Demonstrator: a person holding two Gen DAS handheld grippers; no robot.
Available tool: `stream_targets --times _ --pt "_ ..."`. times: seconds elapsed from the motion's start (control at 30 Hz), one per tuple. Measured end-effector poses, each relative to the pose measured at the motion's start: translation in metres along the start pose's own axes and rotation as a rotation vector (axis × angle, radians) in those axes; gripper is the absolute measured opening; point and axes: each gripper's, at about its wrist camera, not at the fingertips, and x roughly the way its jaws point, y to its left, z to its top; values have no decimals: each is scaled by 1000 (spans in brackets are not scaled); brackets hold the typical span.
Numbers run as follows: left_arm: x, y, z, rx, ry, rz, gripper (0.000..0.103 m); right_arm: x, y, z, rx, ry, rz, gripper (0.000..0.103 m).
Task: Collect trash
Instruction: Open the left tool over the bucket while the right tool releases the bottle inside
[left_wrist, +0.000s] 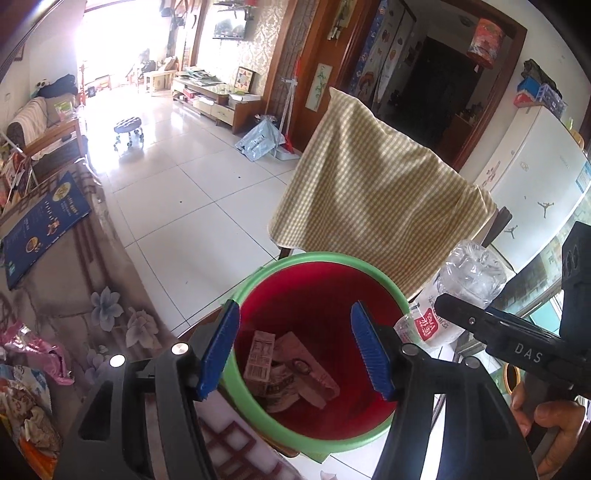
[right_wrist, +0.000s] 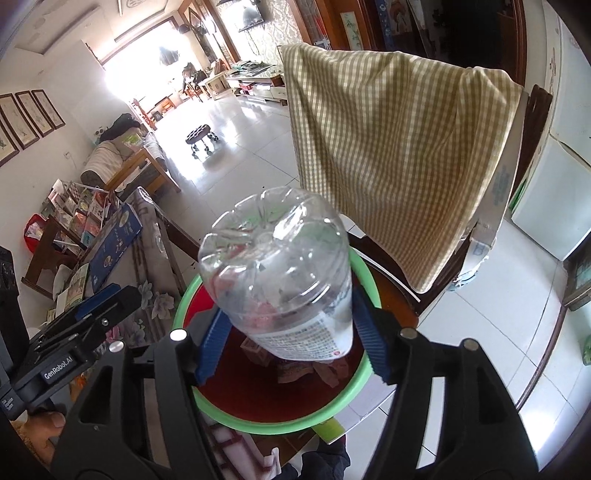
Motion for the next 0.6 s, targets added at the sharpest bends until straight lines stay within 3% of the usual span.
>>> stream_targets --times 0.1,0.23,0.6 --pt "-13 13 -5 -27 -13 14 60 1 7 0 -5 1 3 63" --pt "-29 32 -18 -56 -25 41 60 3 18 0 -31 -6 -1 74" --pt "-81 93 -63 -202 -66 167 60 9 73 -3 -118 1 70 74"
